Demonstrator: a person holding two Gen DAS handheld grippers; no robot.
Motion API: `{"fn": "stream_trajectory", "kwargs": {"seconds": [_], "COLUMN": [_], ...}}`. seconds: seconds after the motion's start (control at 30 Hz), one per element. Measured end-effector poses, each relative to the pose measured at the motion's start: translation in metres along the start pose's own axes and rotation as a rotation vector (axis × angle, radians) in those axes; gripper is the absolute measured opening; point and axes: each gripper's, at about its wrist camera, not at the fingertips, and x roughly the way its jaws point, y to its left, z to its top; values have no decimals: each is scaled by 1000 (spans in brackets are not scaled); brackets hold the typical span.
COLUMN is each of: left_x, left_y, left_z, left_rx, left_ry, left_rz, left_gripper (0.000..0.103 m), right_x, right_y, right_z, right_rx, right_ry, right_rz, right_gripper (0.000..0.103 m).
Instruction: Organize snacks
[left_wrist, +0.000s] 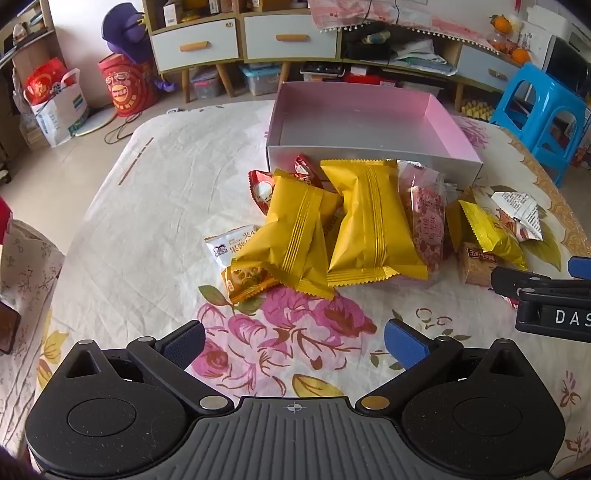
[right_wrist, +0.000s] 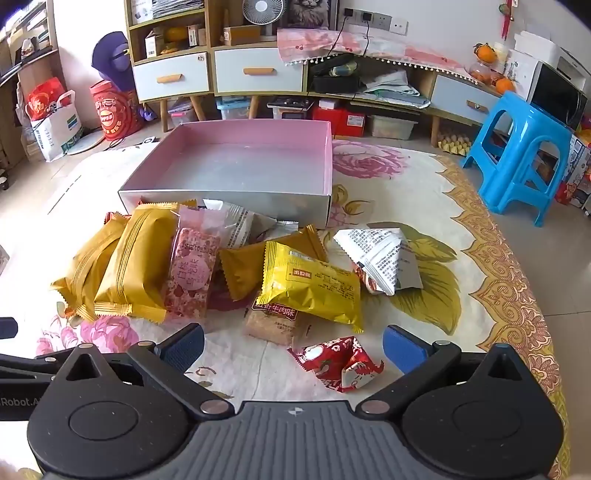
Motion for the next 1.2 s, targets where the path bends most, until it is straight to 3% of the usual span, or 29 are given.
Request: {"fn": "stream_trajectory", "kwargs": {"seconds": [1.2], "left_x": [-6], "left_y": [0], "left_z": [7], "left_rx": [-5], "left_ry": [-40], "left_rz": [-16], "left_gripper": [103], "right_x": [-2], "right_y": [2], "right_z": [8], "right_rx": [7], "right_ry": [-20], "right_rz": [-13], "right_gripper": [95]}}
